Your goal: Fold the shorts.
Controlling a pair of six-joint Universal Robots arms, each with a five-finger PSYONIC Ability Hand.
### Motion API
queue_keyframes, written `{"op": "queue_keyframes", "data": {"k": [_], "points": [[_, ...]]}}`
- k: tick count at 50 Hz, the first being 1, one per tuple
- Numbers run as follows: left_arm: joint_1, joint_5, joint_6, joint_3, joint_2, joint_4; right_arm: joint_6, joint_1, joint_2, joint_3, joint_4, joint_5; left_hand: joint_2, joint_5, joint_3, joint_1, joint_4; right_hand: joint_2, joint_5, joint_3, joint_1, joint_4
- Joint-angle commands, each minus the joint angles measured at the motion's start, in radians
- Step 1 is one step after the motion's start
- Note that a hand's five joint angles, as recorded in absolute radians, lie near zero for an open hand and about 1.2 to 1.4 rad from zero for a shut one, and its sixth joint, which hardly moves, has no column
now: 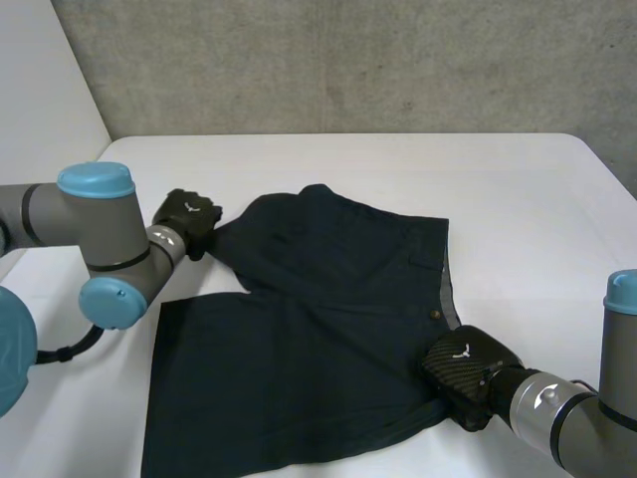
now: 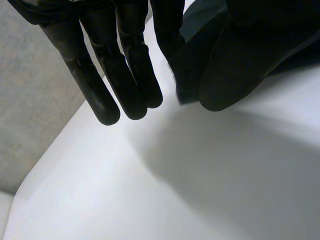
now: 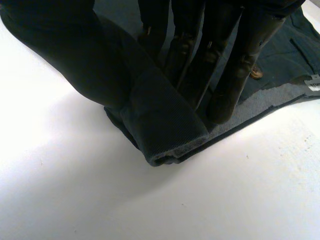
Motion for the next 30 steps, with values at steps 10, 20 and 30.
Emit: {"op": "queue_keyframes", "data": {"k": [10, 20, 30], "points": [[-0.005, -0.164, -0.012, -0.147, 0.074, -0.024, 0.033, 0.000, 0.000, 0.002, 0.000, -0.004, 0.100, 0.101, 0.098, 0.100, 0.100, 0.220, 0.256, 0.201, 0.402, 0.203], [-0.008, -0.225, -0.020, -0.153, 0.152, -0.024, 0.035, 0.000, -0.002, 0.005, 0.000, -0.004, -0.877, -0.876, -0.879, -0.877, -0.877, 0.220, 0.256, 0.201, 0.402, 0.203], [-0.007, -0.185, -0.116, -0.345, 0.390, -0.029, 0.044, -0.002, -0.005, 0.008, -0.005, -0.005, -0.849, -0.848, -0.851, -0.849, -0.849, 0.220, 0.256, 0.201, 0.402, 0.203]]}}
